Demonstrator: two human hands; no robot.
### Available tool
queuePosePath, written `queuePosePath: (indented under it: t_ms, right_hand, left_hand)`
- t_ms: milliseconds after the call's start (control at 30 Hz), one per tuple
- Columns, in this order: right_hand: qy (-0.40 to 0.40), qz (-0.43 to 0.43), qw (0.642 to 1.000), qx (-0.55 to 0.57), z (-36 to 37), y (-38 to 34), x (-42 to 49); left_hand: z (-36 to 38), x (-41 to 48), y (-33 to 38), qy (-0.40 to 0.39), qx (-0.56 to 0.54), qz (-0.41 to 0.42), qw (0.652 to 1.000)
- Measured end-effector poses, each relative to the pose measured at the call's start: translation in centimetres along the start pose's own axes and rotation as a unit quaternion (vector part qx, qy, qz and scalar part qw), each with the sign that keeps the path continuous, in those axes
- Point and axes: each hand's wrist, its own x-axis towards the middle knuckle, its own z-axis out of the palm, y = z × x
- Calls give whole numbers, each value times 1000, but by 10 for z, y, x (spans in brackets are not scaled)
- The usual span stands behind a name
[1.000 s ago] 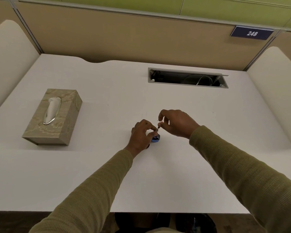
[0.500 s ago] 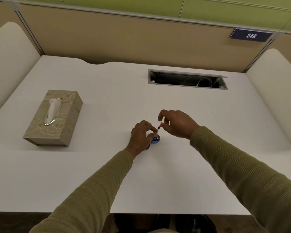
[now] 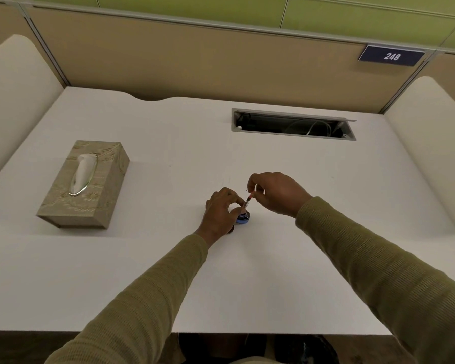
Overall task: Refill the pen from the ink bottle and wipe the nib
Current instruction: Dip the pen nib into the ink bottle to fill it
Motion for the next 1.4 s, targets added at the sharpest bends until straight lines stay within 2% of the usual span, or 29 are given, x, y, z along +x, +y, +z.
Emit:
queuePosePath:
  t_ms: [1400]
  right_hand:
    - [-4,12,1000,-5,-3,-3,-1]
  left_hand:
    - [-1,-1,0,9,-14,4,1000]
